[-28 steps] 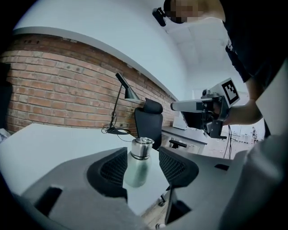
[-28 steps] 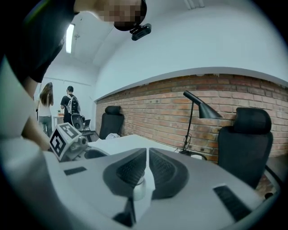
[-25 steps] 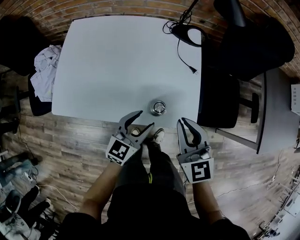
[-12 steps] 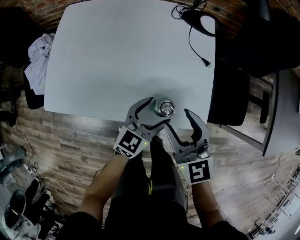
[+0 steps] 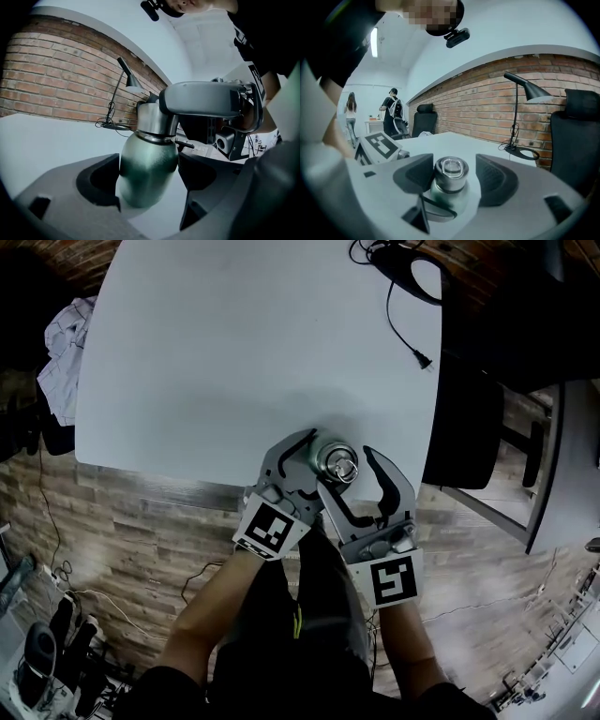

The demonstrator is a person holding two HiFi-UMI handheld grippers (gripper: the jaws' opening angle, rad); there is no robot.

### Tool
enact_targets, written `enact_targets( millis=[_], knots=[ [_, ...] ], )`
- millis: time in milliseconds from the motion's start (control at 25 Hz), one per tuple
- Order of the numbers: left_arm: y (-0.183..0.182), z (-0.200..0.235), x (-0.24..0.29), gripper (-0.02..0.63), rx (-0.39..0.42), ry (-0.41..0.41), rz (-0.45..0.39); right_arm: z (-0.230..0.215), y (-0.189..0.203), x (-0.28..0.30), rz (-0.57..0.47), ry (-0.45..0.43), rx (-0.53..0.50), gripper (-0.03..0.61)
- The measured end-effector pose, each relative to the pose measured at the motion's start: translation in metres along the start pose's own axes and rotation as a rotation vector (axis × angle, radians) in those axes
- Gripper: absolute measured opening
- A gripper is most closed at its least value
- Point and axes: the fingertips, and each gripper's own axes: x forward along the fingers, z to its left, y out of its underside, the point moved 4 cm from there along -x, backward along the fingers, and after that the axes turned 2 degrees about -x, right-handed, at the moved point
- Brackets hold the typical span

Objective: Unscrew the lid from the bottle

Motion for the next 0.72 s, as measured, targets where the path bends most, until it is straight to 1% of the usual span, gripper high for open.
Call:
enact_targets(
  millis=[120, 280, 520, 720],
  knots=[
    [0.000, -0.001, 0.004, 0.370, 0.016, 0.002, -0.007, 0.001, 0.006, 0.006, 0.019, -0.009, -0.007, 0.276],
    [0.008, -0.003, 0.008, 0.370, 0.020, 0.008, 0.011, 0.002, 0.011, 0.013, 0.026, -0.007, 0.003, 0.276],
    [0.009, -0.004, 0.007, 0.368, 0.042, 0.037, 0.021, 0.002, 0.016, 0.017, 0.034, -0.006, -0.001, 0.276],
    [0.010, -0.004, 0.006, 0.368, 0.041, 0.042, 0.023, 0.004, 0.020, 0.021, 0.041, -0.009, -0.001, 0.278]
  ],
)
